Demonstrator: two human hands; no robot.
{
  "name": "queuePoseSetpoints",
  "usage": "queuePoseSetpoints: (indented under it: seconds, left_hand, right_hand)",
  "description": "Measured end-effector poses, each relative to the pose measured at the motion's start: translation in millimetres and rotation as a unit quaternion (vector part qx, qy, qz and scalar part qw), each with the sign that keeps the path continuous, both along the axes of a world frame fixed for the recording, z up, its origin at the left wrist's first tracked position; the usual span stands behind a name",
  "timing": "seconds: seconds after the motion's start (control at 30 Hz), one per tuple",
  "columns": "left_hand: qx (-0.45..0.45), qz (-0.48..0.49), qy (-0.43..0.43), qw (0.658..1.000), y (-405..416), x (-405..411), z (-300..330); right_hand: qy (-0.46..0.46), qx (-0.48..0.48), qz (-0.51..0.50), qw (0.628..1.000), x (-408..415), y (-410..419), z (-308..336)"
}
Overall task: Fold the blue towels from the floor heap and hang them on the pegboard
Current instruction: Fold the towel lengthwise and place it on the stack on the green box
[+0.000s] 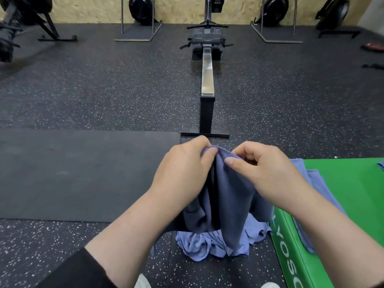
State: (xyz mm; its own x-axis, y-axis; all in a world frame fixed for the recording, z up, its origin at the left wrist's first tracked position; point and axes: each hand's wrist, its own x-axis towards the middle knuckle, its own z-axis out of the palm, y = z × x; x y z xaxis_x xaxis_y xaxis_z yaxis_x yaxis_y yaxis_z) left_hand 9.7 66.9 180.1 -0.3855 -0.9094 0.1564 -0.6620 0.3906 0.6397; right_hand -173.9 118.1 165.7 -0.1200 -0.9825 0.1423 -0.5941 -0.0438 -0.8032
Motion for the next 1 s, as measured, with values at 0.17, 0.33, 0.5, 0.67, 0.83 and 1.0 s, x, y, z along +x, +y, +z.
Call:
queuePoseSetpoints:
  seconds: [0.17,0.33,0.5,0.67,0.83,1.0]
  left_hand:
    - [0.010,0.097,0.042,0.994,-16,12,1]
    - [0.054,0.018,0.022,0.998,-6,8,4]
    - [0.041,-0.100,-0.043,0.993,7,-3,2]
    - [0.036,-0.097,-0.025,0.994,4,-4,-1]
    - [0.020,-0.022,0.000,1.000,-2,-2,-6]
    - [0.021,0.100,0.048,0.994,-18,10,-2]
  right_hand:
    - [0.020,0.013,-0.017,1.000,-3,2,1]
    - [0.041,-0.003,-0.002,0.999,2,3,4]
    - [0.041,-0.013,0.046,0.998,6,3,6]
    - [0.000,-0.011,0.046,0.999,4,3,2]
    - [-0.013,0.003,0.020,1.000,2,2,4]
    - [0.063,0.078,-0.007,0.995,-7,5,5]
